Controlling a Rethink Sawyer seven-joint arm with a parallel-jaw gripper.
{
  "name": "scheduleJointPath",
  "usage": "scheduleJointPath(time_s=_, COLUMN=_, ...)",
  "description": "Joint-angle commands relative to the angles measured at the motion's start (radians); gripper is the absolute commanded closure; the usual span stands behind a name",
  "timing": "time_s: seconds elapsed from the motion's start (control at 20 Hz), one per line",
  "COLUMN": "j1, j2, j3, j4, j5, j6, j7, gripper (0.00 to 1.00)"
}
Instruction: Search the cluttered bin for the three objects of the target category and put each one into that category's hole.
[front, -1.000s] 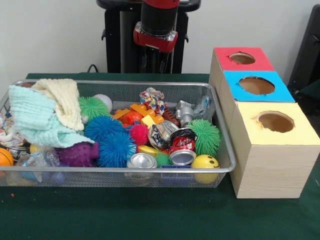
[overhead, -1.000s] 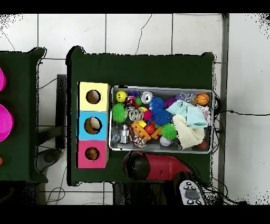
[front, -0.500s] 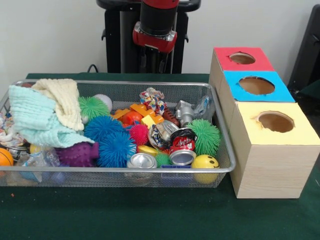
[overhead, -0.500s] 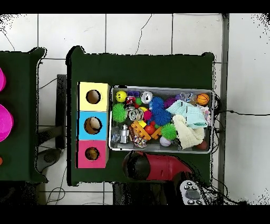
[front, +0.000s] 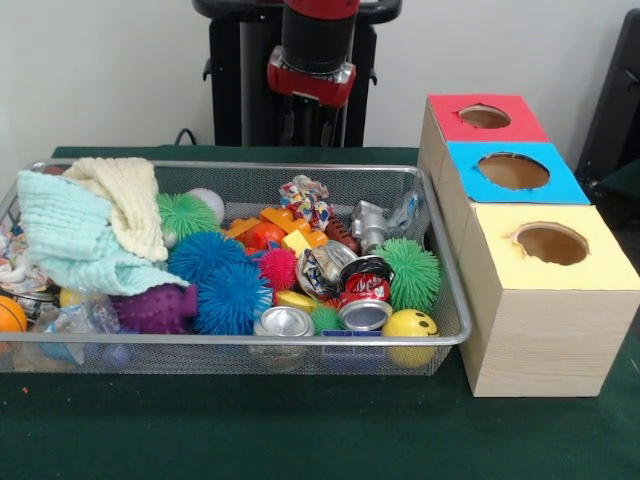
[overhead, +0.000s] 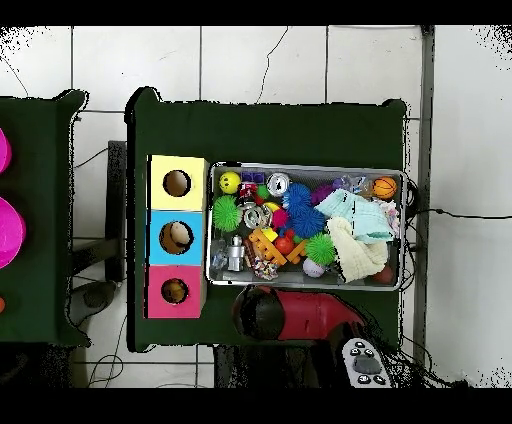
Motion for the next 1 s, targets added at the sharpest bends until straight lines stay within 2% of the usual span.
scheduleJointPath(time_s=0.05, j1=-0.039, j2=0.026, j3=0.102, j4=-0.116, j5=-0.056, j6=-0.064, j7=-0.021, gripper=0.00)
scheduleJointPath(time_s=0.45, j1=-0.052, j2=0.060, j3=0.102, j4=-0.142, j5=-0.076, j6=-0.082, j7=-0.004, gripper=0.00)
scheduleJointPath(time_s=0.55, j1=-0.076, j2=0.071, j3=0.124, j4=-0.140, j5=-0.081, j6=-0.113, j7=-0.007, gripper=0.00)
scheduleJointPath(time_s=0.7, j1=-0.072, j2=0.065, j3=0.121, j4=-0.141, j5=-0.106, j6=-0.177, j7=0.008, gripper=0.00)
scheduleJointPath(time_s=1.0, j1=-0.080, j2=0.061, j3=0.135, j4=-0.139, j5=-0.107, j6=-0.193, j7=0.012, gripper=0.00)
